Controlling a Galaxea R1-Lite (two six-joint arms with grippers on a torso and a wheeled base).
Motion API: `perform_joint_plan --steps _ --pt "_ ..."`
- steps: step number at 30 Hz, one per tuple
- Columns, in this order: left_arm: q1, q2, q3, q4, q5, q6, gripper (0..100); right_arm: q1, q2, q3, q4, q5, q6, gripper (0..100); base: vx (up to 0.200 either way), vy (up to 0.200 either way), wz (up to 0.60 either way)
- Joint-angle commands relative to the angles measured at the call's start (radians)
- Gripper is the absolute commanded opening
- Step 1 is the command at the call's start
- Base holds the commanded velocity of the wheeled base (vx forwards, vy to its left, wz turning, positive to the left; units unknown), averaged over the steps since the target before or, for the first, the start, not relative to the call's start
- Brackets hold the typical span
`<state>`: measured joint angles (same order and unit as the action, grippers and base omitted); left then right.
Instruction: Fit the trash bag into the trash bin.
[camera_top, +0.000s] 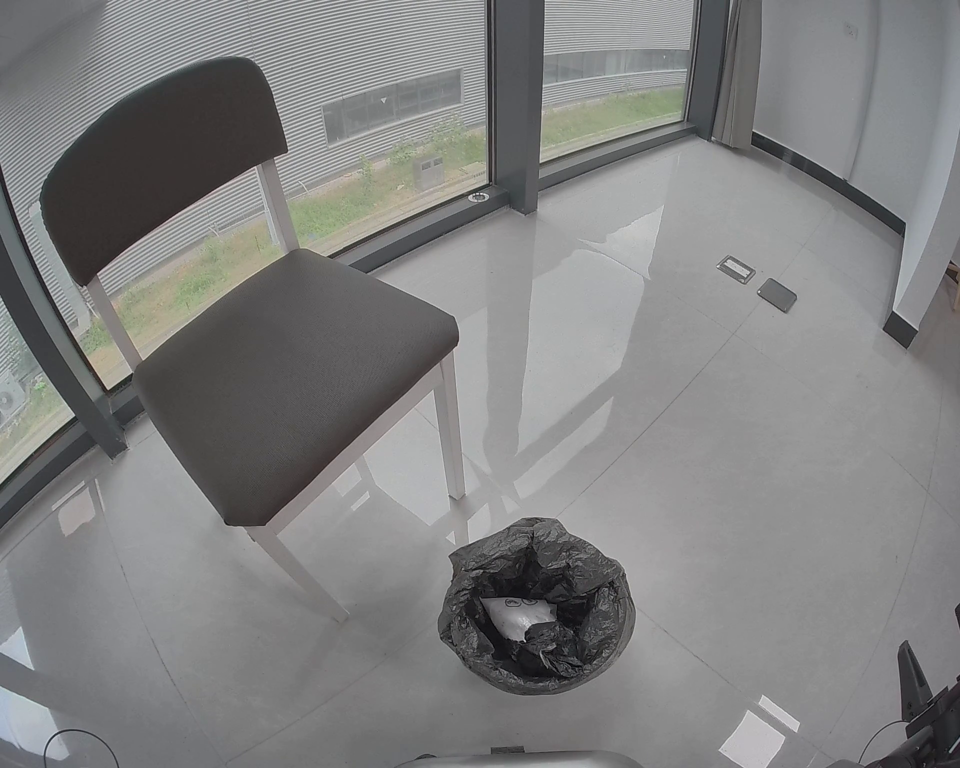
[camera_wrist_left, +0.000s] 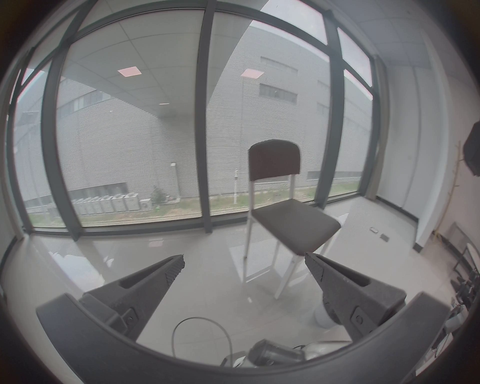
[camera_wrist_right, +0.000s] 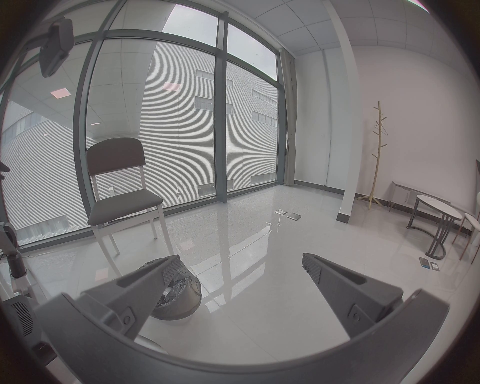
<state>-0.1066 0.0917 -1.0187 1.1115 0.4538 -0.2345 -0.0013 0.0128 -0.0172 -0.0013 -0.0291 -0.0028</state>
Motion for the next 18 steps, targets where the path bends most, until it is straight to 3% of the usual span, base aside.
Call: perform_joint_plan --steps 1,4,9,15,16,18 --pt "0.001 0.005 -0.046 0.051 0.045 -0.028 100 0.0 -0.011 0.017 0.0 0.0 0.0 100 0.0 0.0 0.0" --pt "0.01 0.006 -0.141 0.099 0.095 -0.011 100 0.0 -0.01 0.017 0.0 0.0 0.0 100 0.0 0.0 0.0" --pt "0.074 -0.021 -0.166 0.13 0.082 0.03 100 0.0 -0.01 0.017 0.0 0.0 0.0 100 0.0 0.0 0.0" --pt "0.088 -0.058 -0.106 0.12 -0.024 0.023 100 0.0 -0.011 0.017 0.0 0.0 0.0 100 0.0 0.0 0.0" --pt "0.099 -0.089 -0.063 0.117 -0.096 0.027 100 0.0 -0.01 0.017 0.0 0.0 0.0 100 0.0 0.0 0.0" --pt "0.102 -0.09 -0.014 0.105 -0.159 0.017 100 0.0 -0.011 0.017 0.0 0.0 0.0 100 0.0 0.0 0.0"
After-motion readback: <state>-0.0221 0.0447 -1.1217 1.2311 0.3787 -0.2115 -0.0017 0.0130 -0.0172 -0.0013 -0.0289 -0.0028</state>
